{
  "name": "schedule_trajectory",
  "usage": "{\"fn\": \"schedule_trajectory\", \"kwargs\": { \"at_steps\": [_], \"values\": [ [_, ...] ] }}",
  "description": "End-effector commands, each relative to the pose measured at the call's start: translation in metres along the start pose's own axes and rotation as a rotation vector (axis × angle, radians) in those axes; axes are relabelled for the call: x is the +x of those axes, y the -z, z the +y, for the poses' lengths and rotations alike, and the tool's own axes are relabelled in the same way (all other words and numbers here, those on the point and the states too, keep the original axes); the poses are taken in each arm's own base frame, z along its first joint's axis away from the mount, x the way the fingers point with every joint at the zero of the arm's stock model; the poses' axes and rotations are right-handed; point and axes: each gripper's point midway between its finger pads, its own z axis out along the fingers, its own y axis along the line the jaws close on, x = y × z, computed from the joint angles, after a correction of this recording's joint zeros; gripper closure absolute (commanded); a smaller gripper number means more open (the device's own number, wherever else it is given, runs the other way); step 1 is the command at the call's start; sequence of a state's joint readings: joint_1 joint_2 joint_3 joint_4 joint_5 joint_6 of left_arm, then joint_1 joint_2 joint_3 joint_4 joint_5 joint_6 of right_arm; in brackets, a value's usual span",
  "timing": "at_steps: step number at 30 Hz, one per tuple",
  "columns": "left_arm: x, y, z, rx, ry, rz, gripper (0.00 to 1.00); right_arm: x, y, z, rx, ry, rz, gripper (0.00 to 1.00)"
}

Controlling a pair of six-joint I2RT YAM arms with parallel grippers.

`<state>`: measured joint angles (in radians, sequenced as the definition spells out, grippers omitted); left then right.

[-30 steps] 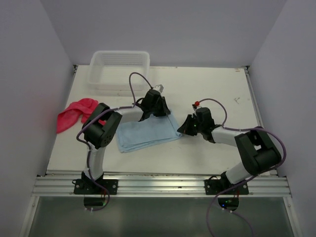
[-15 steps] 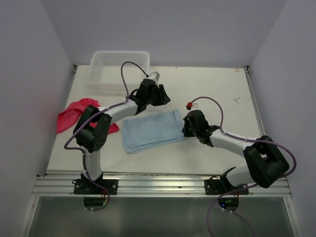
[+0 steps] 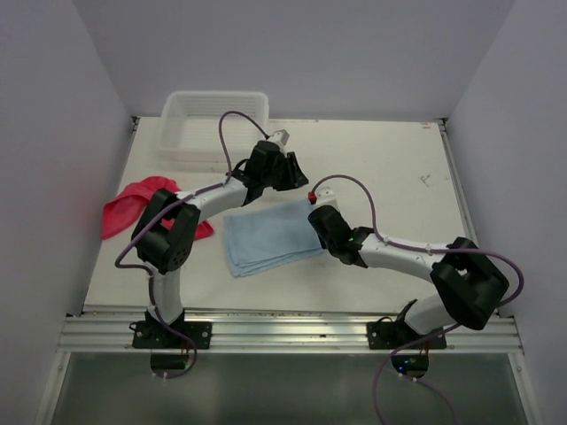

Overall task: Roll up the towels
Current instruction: Roll the towel

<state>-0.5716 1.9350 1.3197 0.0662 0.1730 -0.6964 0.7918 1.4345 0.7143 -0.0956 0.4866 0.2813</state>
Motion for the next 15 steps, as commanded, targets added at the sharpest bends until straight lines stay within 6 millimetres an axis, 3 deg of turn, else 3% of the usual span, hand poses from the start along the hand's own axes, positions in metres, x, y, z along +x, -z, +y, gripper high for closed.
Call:
{"fn": "schedule_trajectory", "kwargs": {
  "at_steps": [1,15],
  "values": [
    [-0.024,0.007,-0.025,0.061,-0.006,-0.043,0.57,-0.015,0.002,-0.006,0.118,0.106,-0.042,1.00],
    [-0.023,0.009,-0.026,0.060,-0.015,-0.032,0.57,-0.005,-0.011,0.014,0.279,0.358,-0.002,1.00]
  ]
}}
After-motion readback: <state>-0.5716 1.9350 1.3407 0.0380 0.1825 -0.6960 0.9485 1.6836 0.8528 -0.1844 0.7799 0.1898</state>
